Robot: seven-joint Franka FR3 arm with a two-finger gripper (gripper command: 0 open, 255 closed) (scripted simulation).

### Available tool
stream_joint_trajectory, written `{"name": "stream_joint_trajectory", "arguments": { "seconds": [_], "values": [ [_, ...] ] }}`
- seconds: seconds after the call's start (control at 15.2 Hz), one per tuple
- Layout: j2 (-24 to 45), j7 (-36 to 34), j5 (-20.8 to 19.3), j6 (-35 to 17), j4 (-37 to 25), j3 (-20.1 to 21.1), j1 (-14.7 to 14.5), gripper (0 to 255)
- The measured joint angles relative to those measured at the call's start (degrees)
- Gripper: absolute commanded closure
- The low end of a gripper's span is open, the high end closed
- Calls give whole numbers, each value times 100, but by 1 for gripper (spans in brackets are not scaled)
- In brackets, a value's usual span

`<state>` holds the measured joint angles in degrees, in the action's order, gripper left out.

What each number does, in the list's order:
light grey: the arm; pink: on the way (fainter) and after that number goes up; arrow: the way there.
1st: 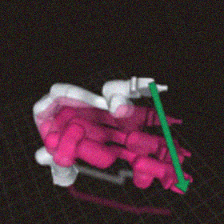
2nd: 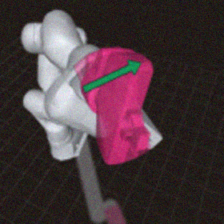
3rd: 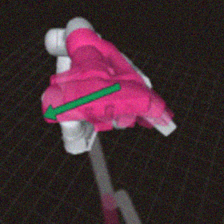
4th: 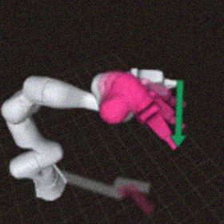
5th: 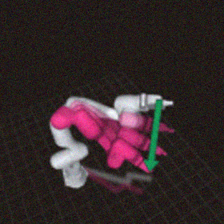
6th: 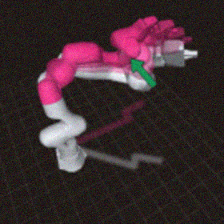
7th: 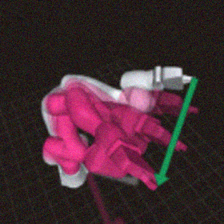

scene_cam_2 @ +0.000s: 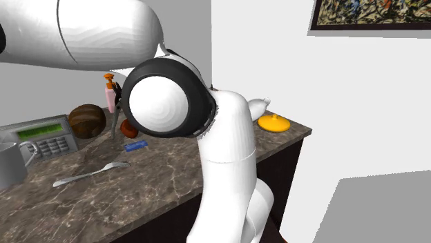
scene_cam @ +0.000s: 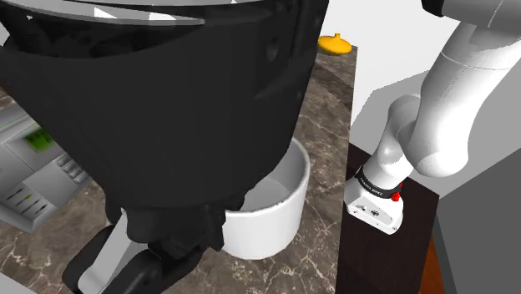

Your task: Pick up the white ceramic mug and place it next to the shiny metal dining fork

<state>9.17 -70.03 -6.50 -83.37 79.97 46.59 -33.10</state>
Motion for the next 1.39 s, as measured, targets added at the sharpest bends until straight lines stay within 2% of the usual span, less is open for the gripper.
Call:
{"name": "stream_joint_trajectory", "arguments": {
  "seconds": [0.86, 1.39],
  "values": [
    [-343, 140, 244, -1111, 1350, -55, 204, 255],
    [-336, 130, 232, -1729, 1963, -69, 224, 255]
  ]
}}
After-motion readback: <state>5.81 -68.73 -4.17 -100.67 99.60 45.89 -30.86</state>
